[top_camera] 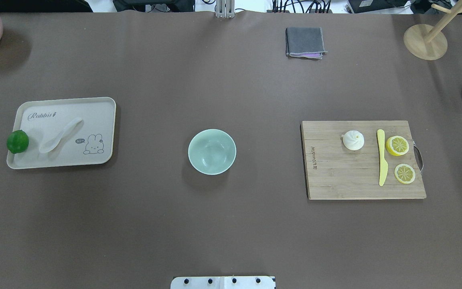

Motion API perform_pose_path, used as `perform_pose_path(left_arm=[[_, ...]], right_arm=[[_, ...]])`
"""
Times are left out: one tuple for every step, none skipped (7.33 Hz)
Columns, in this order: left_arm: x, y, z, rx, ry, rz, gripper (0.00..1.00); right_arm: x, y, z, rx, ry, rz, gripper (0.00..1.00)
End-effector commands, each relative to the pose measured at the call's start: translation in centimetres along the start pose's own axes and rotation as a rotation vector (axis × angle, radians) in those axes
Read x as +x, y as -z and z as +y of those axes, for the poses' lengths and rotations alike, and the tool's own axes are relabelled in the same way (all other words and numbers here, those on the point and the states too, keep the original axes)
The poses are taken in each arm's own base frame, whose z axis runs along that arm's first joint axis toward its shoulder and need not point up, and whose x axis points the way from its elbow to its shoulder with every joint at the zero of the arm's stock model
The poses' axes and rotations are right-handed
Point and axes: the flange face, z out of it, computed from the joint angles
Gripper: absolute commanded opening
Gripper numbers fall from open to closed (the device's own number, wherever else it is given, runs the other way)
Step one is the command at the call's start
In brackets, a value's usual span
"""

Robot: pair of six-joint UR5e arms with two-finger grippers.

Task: Put spoon and bun in bowl

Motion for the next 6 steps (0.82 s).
perform_pose_path(left_arm=[[0.0,0.0,0.3,-0.001,0.002,0.005,0.99],[-0.2,-0.2,0.5,-0.005,0.005,0.006,0.99],[-0.1,-0.1,0.7,-0.003,0.002,0.012,0.99],[0.7,0.1,0.4,-0.008,-0.005,0.066,0.99],[0.9,0.1,0.4,0.008,-0.024,0.078,0.99],[1.6,0.3,0.2,0.049,-0.072,0.087,0.99]], right_arm=[[-0.1,0.1,-0.1,0.002,0.003,0.001,1.00],[-0.2,0.1,-0.2,0.003,0.003,-0.001,1.00],[-0.4,0.2,-0.3,0.005,0.005,-0.001,1.00],[-0.6,0.2,-0.4,0.006,0.010,-0.001,1.00],[-0.7,0.3,-0.5,0.008,0.011,-0.003,1.00],[-1.5,0.3,-0.6,0.011,0.009,-0.011,1.00]])
